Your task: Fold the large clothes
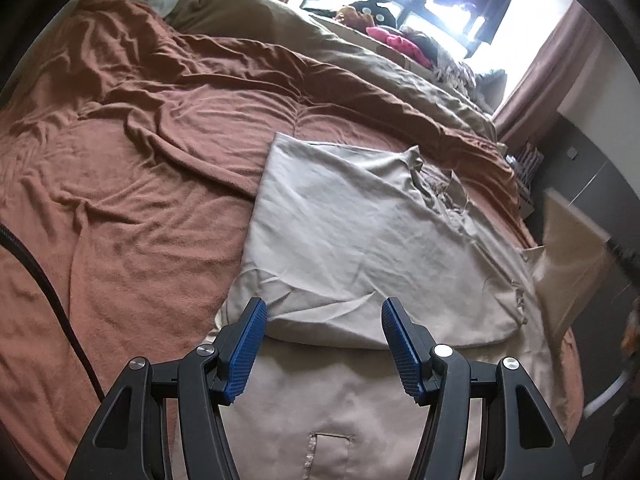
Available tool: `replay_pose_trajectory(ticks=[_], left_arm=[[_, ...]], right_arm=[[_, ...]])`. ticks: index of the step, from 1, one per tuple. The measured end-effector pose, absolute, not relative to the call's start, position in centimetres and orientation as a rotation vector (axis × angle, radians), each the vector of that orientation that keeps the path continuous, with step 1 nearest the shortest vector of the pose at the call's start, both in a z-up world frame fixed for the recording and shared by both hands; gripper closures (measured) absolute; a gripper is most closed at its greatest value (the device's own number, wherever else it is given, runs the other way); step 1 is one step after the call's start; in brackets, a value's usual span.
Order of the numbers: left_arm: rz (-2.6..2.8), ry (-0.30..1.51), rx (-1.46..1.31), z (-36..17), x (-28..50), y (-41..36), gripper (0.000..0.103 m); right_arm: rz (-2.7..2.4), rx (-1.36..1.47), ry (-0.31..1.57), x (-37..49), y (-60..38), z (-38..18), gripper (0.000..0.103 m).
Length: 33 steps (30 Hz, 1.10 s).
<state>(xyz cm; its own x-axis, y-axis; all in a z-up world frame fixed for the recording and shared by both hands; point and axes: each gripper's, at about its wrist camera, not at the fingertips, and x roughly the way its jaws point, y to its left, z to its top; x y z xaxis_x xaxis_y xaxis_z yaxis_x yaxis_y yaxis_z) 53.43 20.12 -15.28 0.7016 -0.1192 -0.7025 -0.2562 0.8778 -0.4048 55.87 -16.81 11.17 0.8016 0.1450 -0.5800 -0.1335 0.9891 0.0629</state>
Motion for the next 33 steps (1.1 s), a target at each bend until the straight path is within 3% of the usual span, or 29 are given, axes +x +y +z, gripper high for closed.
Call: replay_pose_trajectory(ticks=[6,9,11,12,13,25,33], left_arm=[[0.068,0.786,-0.529,-14.9,53.1,20.4,0.041],[0.065,0.782,-0.532,-14.8,52.9,20.4,0.041],[0.064,0.784,-0.531,-14.8,52.9,20.4,0.041],[0.063,0.786,-0.533,-14.8,52.9,20.4,0.041],[0.064,0.785,-0.534,-14.8,52.9,20.4,0.041],[0.073,0.81,-0.502,-15.4,53.3,19.6,0.041],[0.098,0.83,-0.47,-15.9,53.7,19.4,0.041]], right_arm=[[0.204,0.018,0.809,57.0,-13.8,5.9,0.101],[0.232,0.104,0.963,57.4,-13.8,2.4,0.093],[0.248,0.127,1.056,57.7,-14.2,0.5,0.073],[0.258,0.146,1.075,57.7,-14.7,0.2,0.048],[0.271,0.18,1.079,57.5,-15.3,0.2,0.03],[0.16,0.357,0.858,54.9,-28.3,8.5,0.029],[-0.012,0.483,0.863,60.4,-35.6,7.0,0.029]])
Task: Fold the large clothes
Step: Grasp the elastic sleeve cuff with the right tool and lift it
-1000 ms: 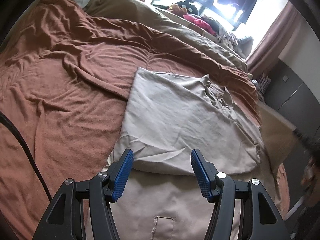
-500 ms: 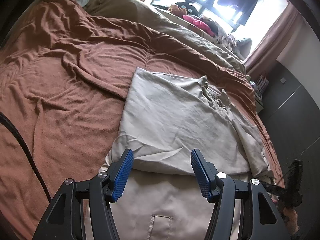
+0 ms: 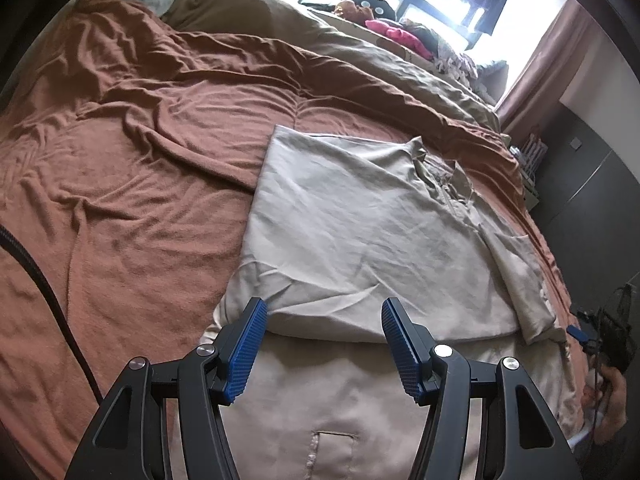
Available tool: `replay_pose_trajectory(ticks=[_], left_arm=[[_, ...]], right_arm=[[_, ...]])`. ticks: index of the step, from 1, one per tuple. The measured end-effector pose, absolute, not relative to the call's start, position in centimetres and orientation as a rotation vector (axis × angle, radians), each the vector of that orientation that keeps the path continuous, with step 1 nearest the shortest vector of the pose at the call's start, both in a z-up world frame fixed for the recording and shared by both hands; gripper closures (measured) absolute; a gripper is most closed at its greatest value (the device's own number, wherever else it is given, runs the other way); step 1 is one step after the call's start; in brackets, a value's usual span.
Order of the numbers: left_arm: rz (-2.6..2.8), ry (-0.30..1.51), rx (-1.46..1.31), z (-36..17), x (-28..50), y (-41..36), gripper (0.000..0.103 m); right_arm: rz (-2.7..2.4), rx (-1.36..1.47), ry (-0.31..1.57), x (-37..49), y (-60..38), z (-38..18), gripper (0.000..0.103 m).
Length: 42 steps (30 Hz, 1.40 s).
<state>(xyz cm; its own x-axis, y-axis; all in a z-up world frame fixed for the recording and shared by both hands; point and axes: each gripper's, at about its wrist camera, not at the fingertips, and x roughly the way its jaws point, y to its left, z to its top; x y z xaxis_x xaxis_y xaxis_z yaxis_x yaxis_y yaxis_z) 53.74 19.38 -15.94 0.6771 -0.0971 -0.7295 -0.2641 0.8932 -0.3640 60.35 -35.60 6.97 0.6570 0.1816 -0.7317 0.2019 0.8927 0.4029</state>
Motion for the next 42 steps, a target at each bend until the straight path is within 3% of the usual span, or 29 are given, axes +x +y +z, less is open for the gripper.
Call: replay_pose_trajectory(ticks=[6,8,18,23,27,28,29,31,42], left_arm=[[0.109,0.838,-0.469,-16.3,53.9,19.7,0.041],[0.108,0.838,-0.47,-16.3,53.9,19.7,0.041],[0.1,0.836,-0.488,-16.4,53.9,20.0,0.041],[0.093,0.836,-0.485,-16.2,53.8,20.1,0.041],[0.105,0.843,-0.499,-16.6,53.8,20.6,0.041],[0.108,0.845,-0.503,-16.7,53.9,20.7,0.041],[0.111,0.847,-0.505,-16.8,53.9,20.8,0.041],[0.114,0.85,-0.511,-16.9,53.8,21.0,0.041],[0.101,0.8,-0.6,-15.7,52.5,23.1,0.041]], right_arm=[[-0.039,0.543,0.924,63.2,-36.9,3.9,0.029],[-0.068,0.532,0.923,63.0,-35.5,3.5,0.035],[-0.051,0.402,0.808,62.4,-32.4,6.3,0.036],[-0.051,0.534,0.926,64.8,-33.9,0.6,0.036],[-0.009,0.548,0.939,64.0,-33.0,0.1,0.037],[0.007,0.551,0.951,64.1,-32.5,0.1,0.058],[0.013,0.546,0.96,64.2,-32.1,0.4,0.07],[0.046,0.56,0.95,64.5,-31.2,1.5,0.08],[0.234,0.323,0.799,61.8,-15.6,8.6,0.085]])
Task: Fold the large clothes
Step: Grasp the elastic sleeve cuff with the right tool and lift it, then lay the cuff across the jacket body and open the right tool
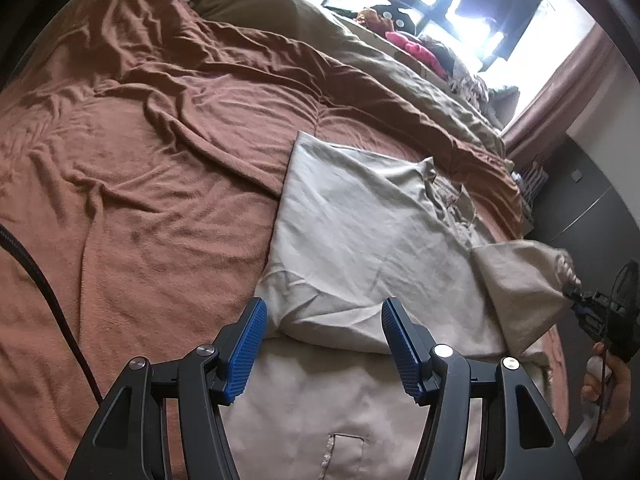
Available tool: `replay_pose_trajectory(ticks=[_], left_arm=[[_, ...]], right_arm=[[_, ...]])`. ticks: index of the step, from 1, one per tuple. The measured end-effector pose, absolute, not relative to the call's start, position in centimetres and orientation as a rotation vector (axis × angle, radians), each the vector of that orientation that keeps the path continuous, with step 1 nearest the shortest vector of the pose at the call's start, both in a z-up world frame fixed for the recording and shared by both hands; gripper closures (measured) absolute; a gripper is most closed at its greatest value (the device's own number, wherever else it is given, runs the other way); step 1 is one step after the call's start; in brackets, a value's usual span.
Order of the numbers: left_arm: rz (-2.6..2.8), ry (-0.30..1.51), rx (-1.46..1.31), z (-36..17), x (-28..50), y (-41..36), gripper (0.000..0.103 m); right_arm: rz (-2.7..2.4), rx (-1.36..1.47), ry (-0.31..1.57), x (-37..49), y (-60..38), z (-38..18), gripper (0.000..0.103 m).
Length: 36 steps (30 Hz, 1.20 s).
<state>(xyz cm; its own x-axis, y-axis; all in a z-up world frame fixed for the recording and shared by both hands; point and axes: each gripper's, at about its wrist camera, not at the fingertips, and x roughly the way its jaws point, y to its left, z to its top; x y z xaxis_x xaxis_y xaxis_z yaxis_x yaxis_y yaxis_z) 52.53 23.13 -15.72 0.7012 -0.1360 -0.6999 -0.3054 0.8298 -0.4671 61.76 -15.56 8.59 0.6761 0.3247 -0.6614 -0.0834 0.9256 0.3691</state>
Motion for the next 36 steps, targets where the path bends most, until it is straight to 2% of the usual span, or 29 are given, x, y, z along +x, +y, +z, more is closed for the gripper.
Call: replay_pose_trajectory(ticks=[9,14,15,17,18,19,25,30,36], left_arm=[[0.121,0.766,-0.701,-15.4,51.2,26.0,0.041],[0.112,0.756,-0.701,-15.0,51.1,26.0,0.041],[0.111,0.758,-0.699,-15.0,51.1,25.9,0.041],[0.104,0.765,-0.696,-15.1,51.4,25.6,0.041],[0.102,0.77,-0.691,-15.2,51.5,25.4,0.041],[0.1,0.775,-0.682,-15.3,51.7,25.1,0.041],[0.094,0.805,-0.607,-15.4,52.4,23.2,0.041],[0.072,0.839,-0.57,-16.1,53.6,21.2,0.041],[-0.003,0.846,-0.5,-15.6,54.9,17.3,0.041]], right_arm=[[0.315,0.087,0.86,60.0,-1.8,2.7,0.083],[0.356,0.073,0.948,61.2,0.9,-0.8,0.081],[0.365,0.08,0.952,61.8,0.7,-1.4,0.077],[0.402,0.113,0.954,62.0,0.4,-1.4,0.058],[0.423,0.138,0.948,61.9,-0.1,-1.8,0.04],[0.44,0.162,0.936,61.9,-0.2,-2.0,0.033],[0.52,0.351,0.903,60.5,-2.8,-4.1,0.033],[0.345,0.389,0.817,59.4,-8.9,-5.8,0.033],[0.151,0.486,0.799,60.1,-15.6,-7.4,0.033]])
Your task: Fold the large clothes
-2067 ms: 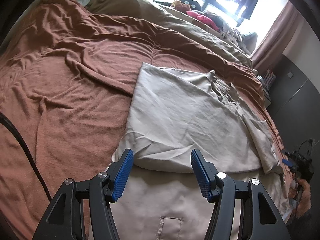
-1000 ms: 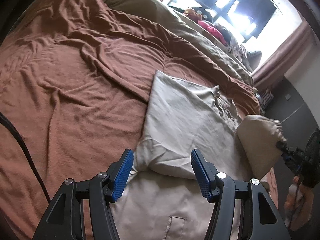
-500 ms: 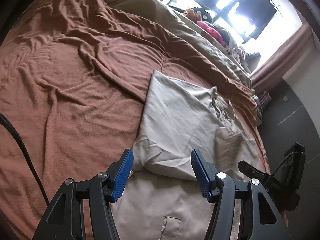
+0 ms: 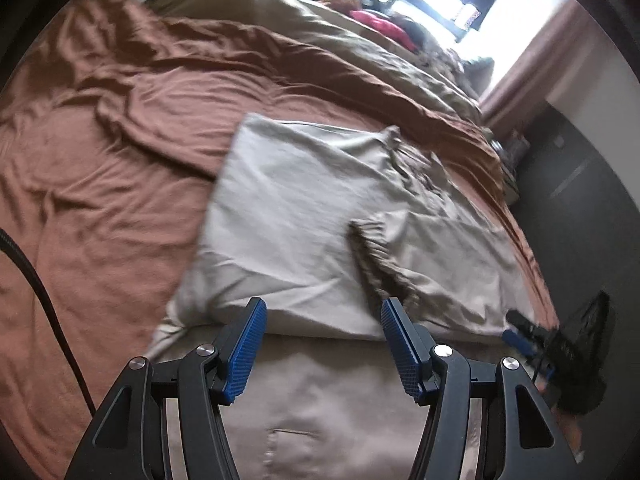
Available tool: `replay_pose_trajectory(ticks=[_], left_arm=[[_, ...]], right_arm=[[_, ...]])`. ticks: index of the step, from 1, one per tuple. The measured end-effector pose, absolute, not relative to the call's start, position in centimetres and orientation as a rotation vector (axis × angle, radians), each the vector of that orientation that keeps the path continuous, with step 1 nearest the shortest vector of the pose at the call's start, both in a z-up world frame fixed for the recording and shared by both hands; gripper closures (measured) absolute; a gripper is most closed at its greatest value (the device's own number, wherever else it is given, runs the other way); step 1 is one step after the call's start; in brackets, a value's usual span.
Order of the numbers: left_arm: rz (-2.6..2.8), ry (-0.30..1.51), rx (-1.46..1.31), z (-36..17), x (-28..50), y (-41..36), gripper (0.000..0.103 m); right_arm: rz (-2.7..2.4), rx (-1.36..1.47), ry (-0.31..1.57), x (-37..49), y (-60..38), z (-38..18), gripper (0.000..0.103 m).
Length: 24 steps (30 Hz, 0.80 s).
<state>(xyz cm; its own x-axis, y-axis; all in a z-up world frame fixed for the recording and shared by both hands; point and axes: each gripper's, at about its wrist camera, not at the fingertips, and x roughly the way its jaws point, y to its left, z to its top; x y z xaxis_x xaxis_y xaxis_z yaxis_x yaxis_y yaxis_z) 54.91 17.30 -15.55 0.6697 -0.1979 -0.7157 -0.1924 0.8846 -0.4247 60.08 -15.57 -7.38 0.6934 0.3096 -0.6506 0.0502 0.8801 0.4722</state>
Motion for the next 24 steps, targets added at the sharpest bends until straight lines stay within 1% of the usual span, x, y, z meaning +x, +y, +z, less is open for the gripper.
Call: replay_pose_trajectory(ticks=[3,9,14,18,21,24], left_arm=[[-0.015,0.852,-0.452,-15.4,55.5,15.6,0.041],[0.0,0.897,-0.395,-16.3,57.9,12.6,0.041],[0.005,0.938,-0.323,-17.0,60.4,9.4,0.041],[0.04,0.945,-0.258,-17.2,62.3,7.8,0.041],[0.112,0.994,-0.18,-18.5,63.6,7.6,0.041],[0.143,1.055,-0.169,-20.1,64.0,8.3,0.041]], right_arm=[[0.151,0.596,0.814,60.7,-17.7,-8.5,0.033],[0.134,0.717,0.85,61.6,-18.9,-10.0,0.033],[0.101,0.773,0.883,61.5,-21.0,-9.6,0.033],[0.11,0.818,0.89,61.1,-22.4,-9.5,0.035],[0.105,0.837,0.899,60.8,-22.8,-9.2,0.035],[0.121,0.858,0.905,60.3,-23.4,-8.5,0.035]])
